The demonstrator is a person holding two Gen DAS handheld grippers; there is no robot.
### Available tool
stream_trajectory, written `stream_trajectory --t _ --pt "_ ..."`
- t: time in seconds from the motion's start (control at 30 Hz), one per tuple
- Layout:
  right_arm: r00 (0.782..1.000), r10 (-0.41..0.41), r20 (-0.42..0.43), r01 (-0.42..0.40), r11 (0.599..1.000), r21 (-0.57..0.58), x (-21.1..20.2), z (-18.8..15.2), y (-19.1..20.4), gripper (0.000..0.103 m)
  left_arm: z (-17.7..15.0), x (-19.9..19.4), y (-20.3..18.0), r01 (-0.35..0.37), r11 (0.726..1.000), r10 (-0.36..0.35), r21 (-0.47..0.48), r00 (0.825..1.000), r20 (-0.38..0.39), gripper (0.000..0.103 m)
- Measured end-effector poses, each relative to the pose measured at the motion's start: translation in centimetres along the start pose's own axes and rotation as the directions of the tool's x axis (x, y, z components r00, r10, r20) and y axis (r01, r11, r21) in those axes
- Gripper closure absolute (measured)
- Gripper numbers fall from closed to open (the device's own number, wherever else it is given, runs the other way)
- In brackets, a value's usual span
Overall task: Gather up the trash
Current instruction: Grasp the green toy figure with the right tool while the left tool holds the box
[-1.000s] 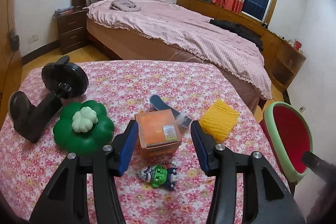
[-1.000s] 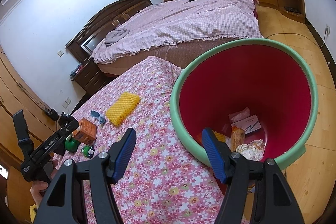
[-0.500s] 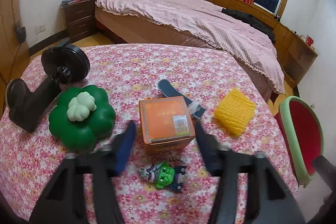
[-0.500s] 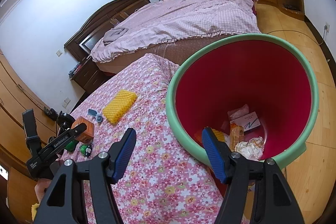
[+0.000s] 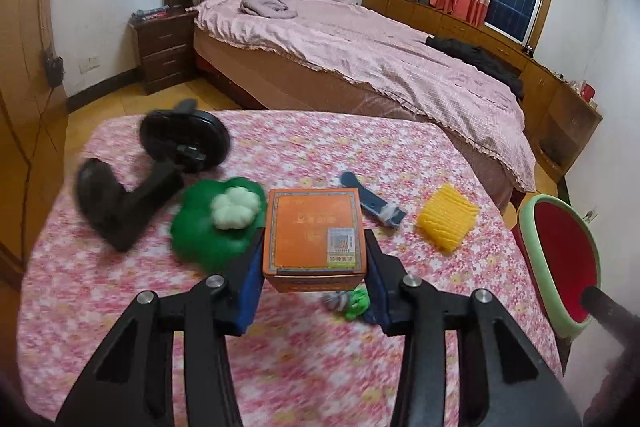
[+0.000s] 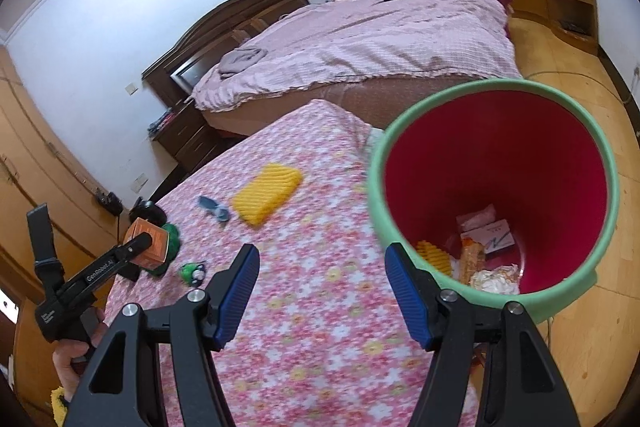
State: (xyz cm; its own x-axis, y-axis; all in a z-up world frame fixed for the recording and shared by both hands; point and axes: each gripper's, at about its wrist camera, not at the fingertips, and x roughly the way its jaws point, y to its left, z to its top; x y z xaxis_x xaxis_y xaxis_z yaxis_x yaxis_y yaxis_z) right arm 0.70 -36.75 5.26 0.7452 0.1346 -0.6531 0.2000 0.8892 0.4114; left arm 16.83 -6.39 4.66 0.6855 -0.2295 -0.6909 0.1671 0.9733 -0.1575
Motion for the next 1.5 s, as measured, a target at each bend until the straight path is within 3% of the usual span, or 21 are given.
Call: stream_trajectory --t 0.3,0.57,1.0,1.33,1.5 --pt "0.997 0.065 -0.040 -0.068 0.994 -0.085 0.8 0.2 5.5 0.035 0.1 -4.2 4.8 -0.086 0.996 0.087 -0.019 0.995 0.038 0.057" --pt "0.992 0.086 -0.095 -0.099 0.985 -0.140 3.9 -0.5 10.3 0.035 -1.5 -5.2 9.4 -0.173 0.982 0.176 -0.077 0.984 0.035 0.057" --pt "0.983 0.008 -0.183 -0.041 0.983 -0.177 10.5 -3.6 14.3 0.035 -3.9 -2.5 13.4 -0.170 0.975 0.175 -0.144 0.984 0.021 0.057" --pt "0.978 -0.085 -0.189 0.040 0.972 -0.231 15.1 -5.0 16.8 0.035 -4.7 -1.9 15.3 -0.149 0.973 0.161 -0.174 0.986 0.053 0.057" --pt "0.981 -0.125 -0.148 0.083 0.962 -0.262 15.6 -5.2 17.4 0.037 -4.7 -1.6 15.4 -0.124 0.976 0.137 -0.177 0.989 0.060 0.057"
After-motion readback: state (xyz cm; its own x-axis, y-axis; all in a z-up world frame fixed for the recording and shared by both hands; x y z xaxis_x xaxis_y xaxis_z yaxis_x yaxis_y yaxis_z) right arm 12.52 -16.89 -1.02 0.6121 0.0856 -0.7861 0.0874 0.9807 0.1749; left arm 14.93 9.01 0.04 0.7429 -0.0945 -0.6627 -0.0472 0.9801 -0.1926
